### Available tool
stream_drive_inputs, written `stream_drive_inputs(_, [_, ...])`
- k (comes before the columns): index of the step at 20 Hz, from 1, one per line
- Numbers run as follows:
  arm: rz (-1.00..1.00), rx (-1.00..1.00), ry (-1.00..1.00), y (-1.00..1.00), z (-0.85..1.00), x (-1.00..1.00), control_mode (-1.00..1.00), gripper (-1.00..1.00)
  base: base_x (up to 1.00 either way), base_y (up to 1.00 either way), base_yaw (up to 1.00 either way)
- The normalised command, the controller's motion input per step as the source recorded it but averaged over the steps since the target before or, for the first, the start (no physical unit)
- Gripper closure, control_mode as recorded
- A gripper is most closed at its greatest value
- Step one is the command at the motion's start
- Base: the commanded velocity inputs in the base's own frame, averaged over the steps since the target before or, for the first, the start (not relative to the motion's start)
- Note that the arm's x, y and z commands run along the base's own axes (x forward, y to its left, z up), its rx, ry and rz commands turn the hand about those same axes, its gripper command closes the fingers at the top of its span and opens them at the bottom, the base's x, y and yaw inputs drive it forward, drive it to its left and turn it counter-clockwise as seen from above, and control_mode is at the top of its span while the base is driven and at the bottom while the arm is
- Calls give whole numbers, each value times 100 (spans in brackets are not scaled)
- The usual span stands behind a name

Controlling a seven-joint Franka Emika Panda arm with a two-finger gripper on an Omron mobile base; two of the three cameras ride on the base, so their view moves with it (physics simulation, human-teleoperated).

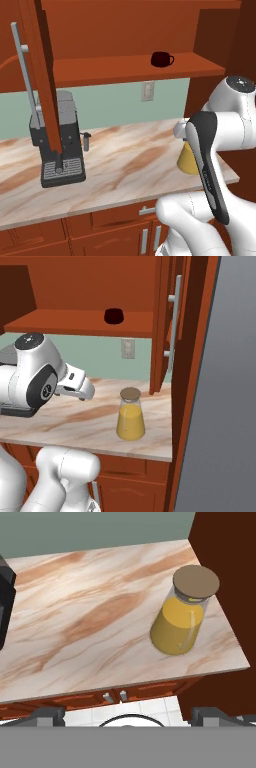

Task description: There is a tray on the dining counter. Grab the cup, mug, and pitcher and place them on the tray. The pitcher may be placed next to the tray if it cannot fit the tray.

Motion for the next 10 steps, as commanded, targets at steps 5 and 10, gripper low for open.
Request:
stream_drive_inputs(5, [0, 0, 2, -1, 3, 0, -100, -100, 0, 0, 0])
stream_drive_inputs(10, [0, 0, 0, 0, 21, 4, -100, -100, 0, 0, 0])
